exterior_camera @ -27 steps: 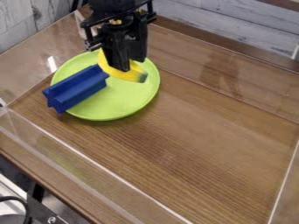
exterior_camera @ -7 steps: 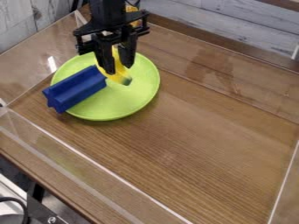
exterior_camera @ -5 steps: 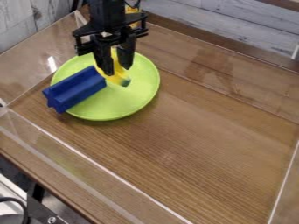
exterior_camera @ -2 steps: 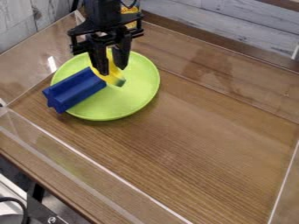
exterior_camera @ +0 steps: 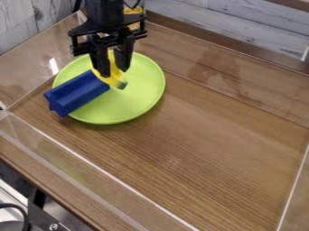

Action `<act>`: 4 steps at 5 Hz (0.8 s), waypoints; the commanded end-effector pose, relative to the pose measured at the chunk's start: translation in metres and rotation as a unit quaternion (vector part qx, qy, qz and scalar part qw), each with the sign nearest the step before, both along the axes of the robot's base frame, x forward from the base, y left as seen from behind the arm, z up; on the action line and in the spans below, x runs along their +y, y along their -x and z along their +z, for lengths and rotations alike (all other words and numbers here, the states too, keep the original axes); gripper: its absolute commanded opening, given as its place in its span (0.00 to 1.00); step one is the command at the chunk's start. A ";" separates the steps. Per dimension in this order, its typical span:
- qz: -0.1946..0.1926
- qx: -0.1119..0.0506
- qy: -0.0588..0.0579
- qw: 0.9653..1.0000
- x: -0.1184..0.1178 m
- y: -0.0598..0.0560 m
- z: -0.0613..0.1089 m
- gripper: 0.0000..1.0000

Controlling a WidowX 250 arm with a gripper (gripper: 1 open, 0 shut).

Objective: Put the banana in the green plate

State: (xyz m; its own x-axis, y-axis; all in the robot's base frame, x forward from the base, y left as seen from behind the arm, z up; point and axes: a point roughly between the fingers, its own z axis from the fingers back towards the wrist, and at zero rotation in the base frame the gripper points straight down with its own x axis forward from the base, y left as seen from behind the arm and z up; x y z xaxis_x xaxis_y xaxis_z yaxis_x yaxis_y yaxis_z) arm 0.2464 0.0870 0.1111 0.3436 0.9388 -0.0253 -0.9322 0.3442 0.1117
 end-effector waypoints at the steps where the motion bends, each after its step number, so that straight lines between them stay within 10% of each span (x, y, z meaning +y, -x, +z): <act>1: 0.006 -0.025 -0.017 1.000 0.008 -0.003 0.015 0.00; 4: 0.006 -0.015 -0.030 0.999 0.014 0.002 0.012 0.00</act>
